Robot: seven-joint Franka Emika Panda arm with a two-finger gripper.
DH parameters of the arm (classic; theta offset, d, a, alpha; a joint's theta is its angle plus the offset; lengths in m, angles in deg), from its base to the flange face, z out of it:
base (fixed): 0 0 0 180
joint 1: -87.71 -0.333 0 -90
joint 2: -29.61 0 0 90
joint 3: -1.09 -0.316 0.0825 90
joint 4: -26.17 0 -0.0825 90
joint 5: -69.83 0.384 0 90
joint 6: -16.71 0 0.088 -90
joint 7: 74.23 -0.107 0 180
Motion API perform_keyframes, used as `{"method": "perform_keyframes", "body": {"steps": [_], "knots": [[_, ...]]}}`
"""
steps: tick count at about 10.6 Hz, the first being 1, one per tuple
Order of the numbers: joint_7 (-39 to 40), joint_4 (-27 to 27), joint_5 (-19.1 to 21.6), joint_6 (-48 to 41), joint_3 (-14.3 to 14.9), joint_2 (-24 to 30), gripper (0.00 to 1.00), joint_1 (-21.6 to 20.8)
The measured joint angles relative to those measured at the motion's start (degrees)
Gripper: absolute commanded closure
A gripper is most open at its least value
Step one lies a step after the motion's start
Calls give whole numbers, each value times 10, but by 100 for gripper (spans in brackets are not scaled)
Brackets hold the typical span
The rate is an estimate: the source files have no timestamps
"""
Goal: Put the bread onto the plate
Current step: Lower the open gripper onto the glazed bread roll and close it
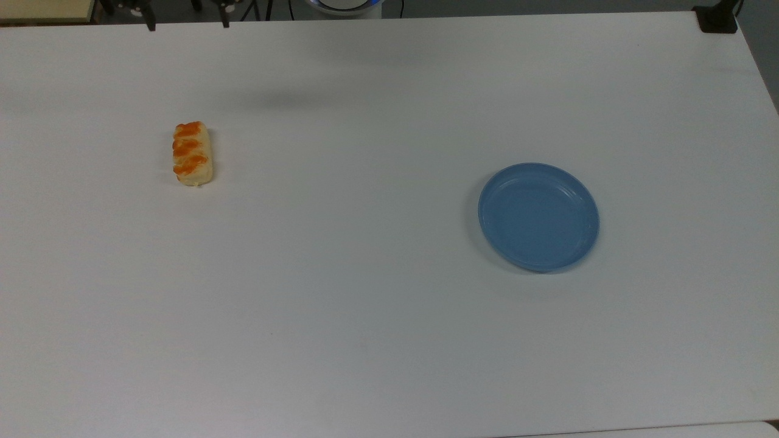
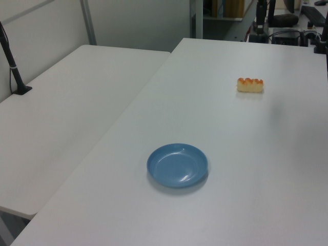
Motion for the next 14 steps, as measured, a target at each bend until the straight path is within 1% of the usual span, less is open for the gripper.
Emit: {"method": "perform_keyframes", "body": {"steps": [2, 4, 5, 7, 11, 12, 13, 14], "knots": [[12, 72, 0, 93, 3, 3, 0, 15], [13, 165, 0, 214, 3, 1, 0, 29], [13, 194, 0, 249, 4, -3, 0, 38], [13, 214, 0, 301, 4, -28, 1, 47], [12, 214, 0, 373, 4, -99, 2, 54], [12, 214, 0, 386, 4, -114, 7, 54], [12, 214, 0, 390, 4, -124, 19, 54], [12, 213, 0, 390, 4, -130, 39, 54]]}}
